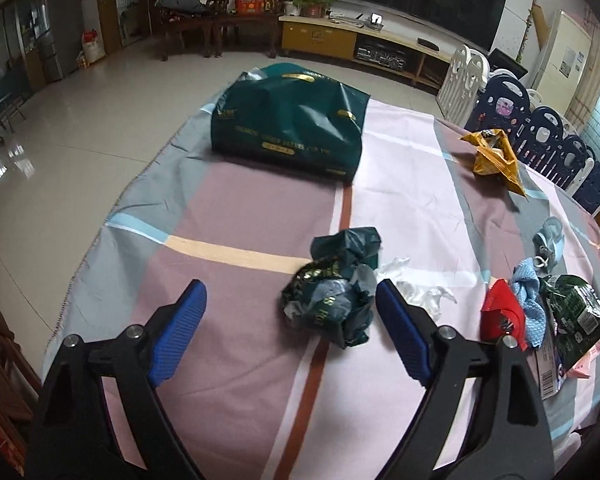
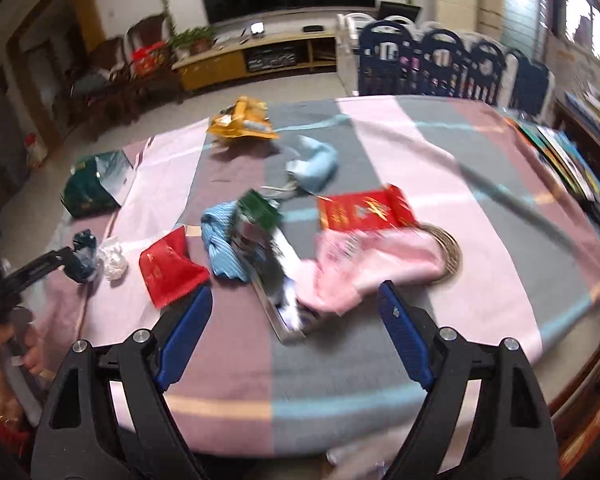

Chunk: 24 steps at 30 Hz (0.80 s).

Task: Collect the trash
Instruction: 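Grasp the dark green wrapper with the left gripper while the right grasps the green packet, then drop the dark wrapper and green packet into the wastebasket, opening both grippers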

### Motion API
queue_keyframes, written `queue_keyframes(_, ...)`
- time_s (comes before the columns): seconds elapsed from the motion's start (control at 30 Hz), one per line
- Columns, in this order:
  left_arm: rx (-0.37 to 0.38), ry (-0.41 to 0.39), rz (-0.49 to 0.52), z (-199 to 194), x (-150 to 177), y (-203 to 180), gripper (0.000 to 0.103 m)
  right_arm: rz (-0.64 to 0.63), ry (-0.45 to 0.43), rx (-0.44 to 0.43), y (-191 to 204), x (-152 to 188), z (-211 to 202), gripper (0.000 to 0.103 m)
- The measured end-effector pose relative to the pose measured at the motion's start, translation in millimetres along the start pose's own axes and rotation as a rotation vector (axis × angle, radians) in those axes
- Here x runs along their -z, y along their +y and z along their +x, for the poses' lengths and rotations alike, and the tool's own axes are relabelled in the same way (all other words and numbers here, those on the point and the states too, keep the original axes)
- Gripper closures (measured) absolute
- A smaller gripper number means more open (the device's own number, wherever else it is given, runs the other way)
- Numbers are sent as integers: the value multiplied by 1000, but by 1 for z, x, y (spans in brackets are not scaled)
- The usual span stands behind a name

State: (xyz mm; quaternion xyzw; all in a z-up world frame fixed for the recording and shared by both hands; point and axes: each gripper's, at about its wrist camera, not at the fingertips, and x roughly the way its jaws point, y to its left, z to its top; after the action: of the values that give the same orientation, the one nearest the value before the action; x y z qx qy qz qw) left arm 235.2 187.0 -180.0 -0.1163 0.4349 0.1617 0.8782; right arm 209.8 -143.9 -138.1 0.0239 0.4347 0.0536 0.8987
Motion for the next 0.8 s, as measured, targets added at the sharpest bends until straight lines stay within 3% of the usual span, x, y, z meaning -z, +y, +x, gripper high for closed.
queue_keyframes(0.13,17,17,-11,6,-3,5,15,-66,41,31,26,-18,43,25)
queue_keyframes(0.2,21,14,-7,8,-5,5,14,-71,72,38,29,-19,51,76)
queue_keyframes(0.27,28,11,1,9,-6,4,14,-21,100,-10,23,-15,49,93)
queue_keyframes(0.37,42,15,14,12,-7,2,14,27,67,-46,16,-4,26,98)
queue_keyframes(0.6,56,31,66,24,-6,-11,17,128,-14,-114,2,24,-32,98)
queue_keyframes(0.63,61,25,80,24,-5,-13,21,133,-11,-121,2,27,-36,98)
queue_keyframes(0.7,75,12,110,23,-4,-18,50,138,-7,-127,1,32,-42,98)
queue_keyframes(0.8,101,-7,108,19,-2,-19,72,121,-11,-101,-1,39,-53,98)
